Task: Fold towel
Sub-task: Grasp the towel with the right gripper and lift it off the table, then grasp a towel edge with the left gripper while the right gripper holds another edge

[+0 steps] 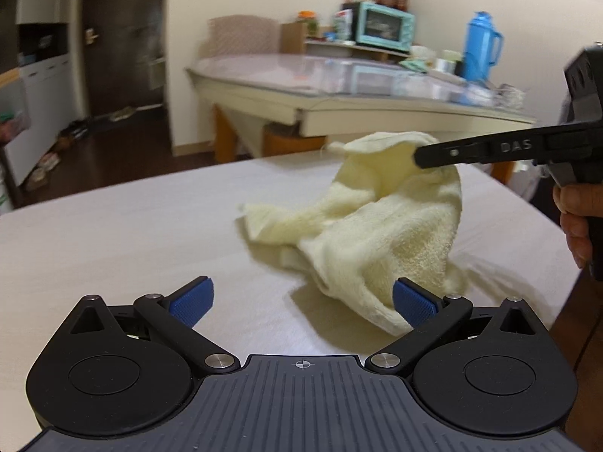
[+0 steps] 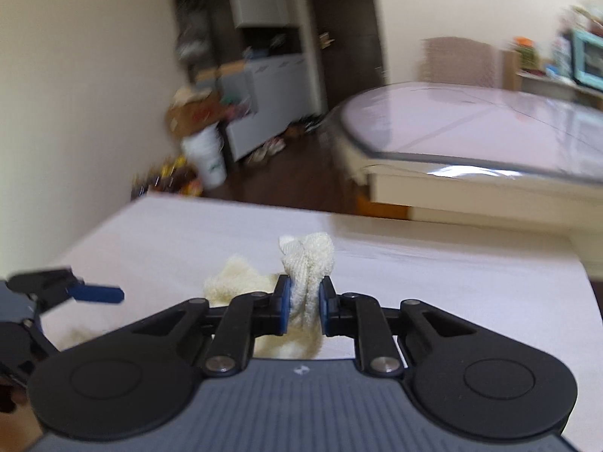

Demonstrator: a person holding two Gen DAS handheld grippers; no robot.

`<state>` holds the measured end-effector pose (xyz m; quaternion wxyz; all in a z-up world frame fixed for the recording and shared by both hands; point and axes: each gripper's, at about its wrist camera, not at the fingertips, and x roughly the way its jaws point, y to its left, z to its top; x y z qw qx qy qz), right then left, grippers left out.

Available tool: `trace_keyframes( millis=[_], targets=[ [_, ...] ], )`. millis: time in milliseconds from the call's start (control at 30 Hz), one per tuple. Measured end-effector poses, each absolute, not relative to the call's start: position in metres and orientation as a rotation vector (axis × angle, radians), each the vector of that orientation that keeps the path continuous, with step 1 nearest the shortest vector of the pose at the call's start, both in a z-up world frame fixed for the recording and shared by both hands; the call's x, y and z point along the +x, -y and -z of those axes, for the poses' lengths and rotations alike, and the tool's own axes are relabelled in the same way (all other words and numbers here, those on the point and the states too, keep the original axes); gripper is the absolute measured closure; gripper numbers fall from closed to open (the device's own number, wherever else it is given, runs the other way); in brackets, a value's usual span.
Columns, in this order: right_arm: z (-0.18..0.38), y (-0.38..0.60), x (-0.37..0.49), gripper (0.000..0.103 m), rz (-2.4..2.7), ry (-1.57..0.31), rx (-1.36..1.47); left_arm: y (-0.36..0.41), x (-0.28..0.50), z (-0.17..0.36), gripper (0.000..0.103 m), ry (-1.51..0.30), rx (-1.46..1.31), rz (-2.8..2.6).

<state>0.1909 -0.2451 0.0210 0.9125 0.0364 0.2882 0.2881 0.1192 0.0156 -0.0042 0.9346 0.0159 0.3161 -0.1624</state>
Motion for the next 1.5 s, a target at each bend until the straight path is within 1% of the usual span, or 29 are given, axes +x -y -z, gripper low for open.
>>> trace_keyframes(
  millis=[67, 267, 400, 467, 533, 567, 600, 633, 667, 700, 733, 767, 800, 833, 867, 900, 1000, 1033, 1100, 1133, 1333, 1500],
  targets=[
    [-0.017, 0.268, 0.190, 0.086, -0.561, -0.607, 0.148, -0.009, 0.124, 0.002, 0.000, -0.643, 0.038, 0.377],
    [0.007, 0.310, 0.187, 0.085, -0.425, -0.664, 0.187, 0.011, 0.137, -0.003, 0.000, -0.633, 0.053, 0.510],
    [0.015, 0.324, 0.183, 0.077, -0.344, -0.665, 0.176, 0.026, 0.145, -0.006, 0.000, -0.625, 0.068, 0.595],
    [0.009, 0.324, 0.178, 0.071, -0.341, -0.633, 0.172, 0.028, 0.140, 0.001, 0.000, -0.619, 0.088, 0.616],
    [0.001, 0.323, 0.173, 0.070, -0.369, -0.603, 0.185, 0.037, 0.140, 0.004, 0.001, -0.618, 0.099, 0.651],
    [-0.003, 0.322, 0.173, 0.062, -0.397, -0.599, 0.197, 0.041, 0.140, 0.005, 0.002, -0.621, 0.108, 0.667],
    [-0.007, 0.319, 0.172, 0.051, -0.424, -0.595, 0.200, 0.045, 0.141, 0.007, 0.006, -0.627, 0.117, 0.678],
    [-0.010, 0.315, 0.172, 0.049, -0.444, -0.589, 0.193, 0.048, 0.142, 0.009, 0.013, -0.636, 0.123, 0.687],
    [-0.014, 0.312, 0.171, 0.049, -0.461, -0.582, 0.185, 0.051, 0.143, 0.011, 0.035, -0.645, 0.128, 0.697],
    [-0.017, 0.309, 0.169, 0.049, -0.477, -0.575, 0.176, 0.053, 0.144, 0.013, 0.048, -0.652, 0.127, 0.703],
    [-0.018, 0.307, 0.169, 0.049, -0.487, -0.576, 0.174, 0.054, 0.142, 0.014, 0.049, -0.653, 0.131, 0.710],
    [-0.019, 0.306, 0.169, 0.049, -0.492, -0.581, 0.177, 0.057, 0.137, 0.016, 0.056, -0.648, 0.147, 0.723],
    [-0.019, 0.305, 0.169, 0.048, -0.494, -0.583, 0.178, 0.059, 0.132, 0.017, 0.066, -0.643, 0.163, 0.737],
    [-0.019, 0.305, 0.169, 0.048, -0.499, -0.589, 0.182, 0.061, 0.127, 0.018, 0.073, -0.638, 0.178, 0.749],
    [-0.018, 0.305, 0.169, 0.048, -0.505, -0.597, 0.186, 0.063, 0.122, 0.019, 0.084, -0.633, 0.194, 0.762],
    [-0.017, 0.306, 0.169, 0.048, -0.515, -0.611, 0.198, 0.066, 0.118, 0.020, 0.090, -0.628, 0.210, 0.775],
    [-0.016, 0.306, 0.168, 0.046, -0.561, -0.654, 0.230, 0.072, 0.103, 0.023, 0.094, -0.612, 0.257, 0.814],
    [-0.016, 0.305, 0.167, 0.045, -0.577, -0.667, 0.237, 0.075, 0.098, 0.025, 0.094, -0.606, 0.273, 0.827],
    [-0.015, 0.302, 0.165, 0.039, -0.598, -0.688, 0.237, 0.079, 0.088, 0.027, 0.095, -0.596, 0.305, 0.852],
    [-0.015, 0.299, 0.164, 0.038, -0.612, -0.699, 0.229, 0.082, 0.083, 0.028, 0.095, -0.590, 0.320, 0.865],
    [-0.009, 0.262, 0.153, 0.038, -0.661, -0.750, 0.095, 0.095, 0.054, 0.035, 0.095, -0.556, 0.416, 0.940],
    [0.001, 0.231, 0.143, 0.037, -0.667, -0.778, -0.058, 0.103, 0.047, 0.035, 0.096, -0.558, 0.407, 0.976]
  ],
)
